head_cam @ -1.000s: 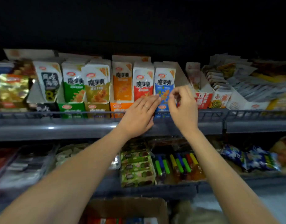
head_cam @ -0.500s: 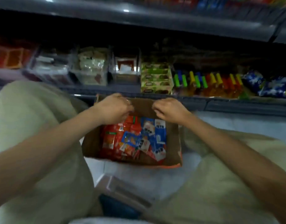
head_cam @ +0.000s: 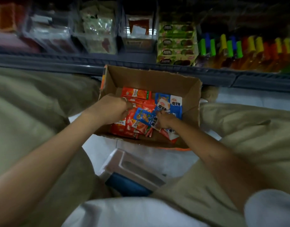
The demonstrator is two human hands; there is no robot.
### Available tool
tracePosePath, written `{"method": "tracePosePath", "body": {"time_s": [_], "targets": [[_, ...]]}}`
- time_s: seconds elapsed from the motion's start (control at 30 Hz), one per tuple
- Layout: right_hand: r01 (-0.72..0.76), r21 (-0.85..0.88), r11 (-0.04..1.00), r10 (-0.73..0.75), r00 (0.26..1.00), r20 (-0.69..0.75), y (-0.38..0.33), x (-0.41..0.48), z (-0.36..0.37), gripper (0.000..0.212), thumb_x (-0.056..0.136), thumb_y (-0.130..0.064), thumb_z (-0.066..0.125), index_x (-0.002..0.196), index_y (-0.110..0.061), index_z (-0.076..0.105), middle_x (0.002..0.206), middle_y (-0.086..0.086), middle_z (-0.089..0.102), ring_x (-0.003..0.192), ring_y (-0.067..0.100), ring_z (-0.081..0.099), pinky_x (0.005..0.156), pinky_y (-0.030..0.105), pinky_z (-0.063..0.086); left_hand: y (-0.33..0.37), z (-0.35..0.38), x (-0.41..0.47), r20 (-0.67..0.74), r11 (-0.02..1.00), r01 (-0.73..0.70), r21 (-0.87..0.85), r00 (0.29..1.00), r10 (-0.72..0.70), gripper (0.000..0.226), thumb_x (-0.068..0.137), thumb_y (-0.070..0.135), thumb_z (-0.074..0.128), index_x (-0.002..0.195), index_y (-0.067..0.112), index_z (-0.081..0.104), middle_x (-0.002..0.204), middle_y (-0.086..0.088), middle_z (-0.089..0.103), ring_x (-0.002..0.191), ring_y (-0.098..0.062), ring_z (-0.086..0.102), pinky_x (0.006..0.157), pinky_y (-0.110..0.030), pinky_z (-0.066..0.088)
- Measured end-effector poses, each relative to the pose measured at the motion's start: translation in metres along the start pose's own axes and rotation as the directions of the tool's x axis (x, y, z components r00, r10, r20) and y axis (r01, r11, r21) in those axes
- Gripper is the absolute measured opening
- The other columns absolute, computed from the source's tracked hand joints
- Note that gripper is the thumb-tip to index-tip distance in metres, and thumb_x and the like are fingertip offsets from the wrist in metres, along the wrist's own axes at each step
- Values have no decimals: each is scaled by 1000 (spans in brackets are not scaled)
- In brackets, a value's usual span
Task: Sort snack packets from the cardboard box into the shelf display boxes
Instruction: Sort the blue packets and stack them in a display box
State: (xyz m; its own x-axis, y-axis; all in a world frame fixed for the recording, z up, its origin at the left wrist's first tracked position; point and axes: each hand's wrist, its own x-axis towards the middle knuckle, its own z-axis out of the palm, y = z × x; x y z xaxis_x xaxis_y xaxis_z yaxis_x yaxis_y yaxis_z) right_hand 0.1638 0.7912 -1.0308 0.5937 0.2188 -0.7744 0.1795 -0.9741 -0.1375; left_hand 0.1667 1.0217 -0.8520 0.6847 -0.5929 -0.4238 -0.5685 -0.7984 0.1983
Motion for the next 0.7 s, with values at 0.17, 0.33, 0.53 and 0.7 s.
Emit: {"method": "tracePosePath", "body": {"time_s": [0.17, 0.33, 0.53, 0.7], "targets": [[-38, -194, 980, 24, 997, -75, -23, 16, 17, 81, 92, -33, 58, 148, -5, 7, 152, 16, 16, 139, 33, 22, 106, 44, 32, 3, 5, 2, 22, 1000, 2, -3, 1000, -2, 34, 98, 33, 44, 130, 26, 53, 119, -2, 62, 104, -20, 60, 94, -36, 46], [-21, -273, 962, -4, 996, -89, -22, 18, 27, 87, 83, -24, 68, 147, -7, 11, 148, 16, 20, 139, 32, 20, 114, 43, 20, 6, 2, 5, -18, 1000, -10, 28, 1000, 10, 38, 99, 34, 41, 135, 24, 47, 120, -3, 61, 108, -20, 57, 98, -36, 43], [457, -139, 879, -455, 713, -534, -8, 6, -3, 74, 63, -19, 77, 125, 2, 42, 120, 22, 48, 114, 38, 47, 102, 49, 32, 1, 10, 13, 77, 990, 114, -82, 991, -108, 51, 94, 35, 52, 140, 18, 39, 132, -9, 52, 112, -24, 55, 92, -38, 48], [592, -254, 765, -506, 307, -806, -31, 1, -38, 61, 71, -31, 62, 121, -8, 35, 121, 12, 36, 112, 30, 40, 97, 43, 37, 6, 13, 23, 33, 942, 254, -219, 967, -253, 68, 93, 29, 58, 149, 19, 21, 118, -13, 59, 96, -29, 61, 72, -37, 51]]}}
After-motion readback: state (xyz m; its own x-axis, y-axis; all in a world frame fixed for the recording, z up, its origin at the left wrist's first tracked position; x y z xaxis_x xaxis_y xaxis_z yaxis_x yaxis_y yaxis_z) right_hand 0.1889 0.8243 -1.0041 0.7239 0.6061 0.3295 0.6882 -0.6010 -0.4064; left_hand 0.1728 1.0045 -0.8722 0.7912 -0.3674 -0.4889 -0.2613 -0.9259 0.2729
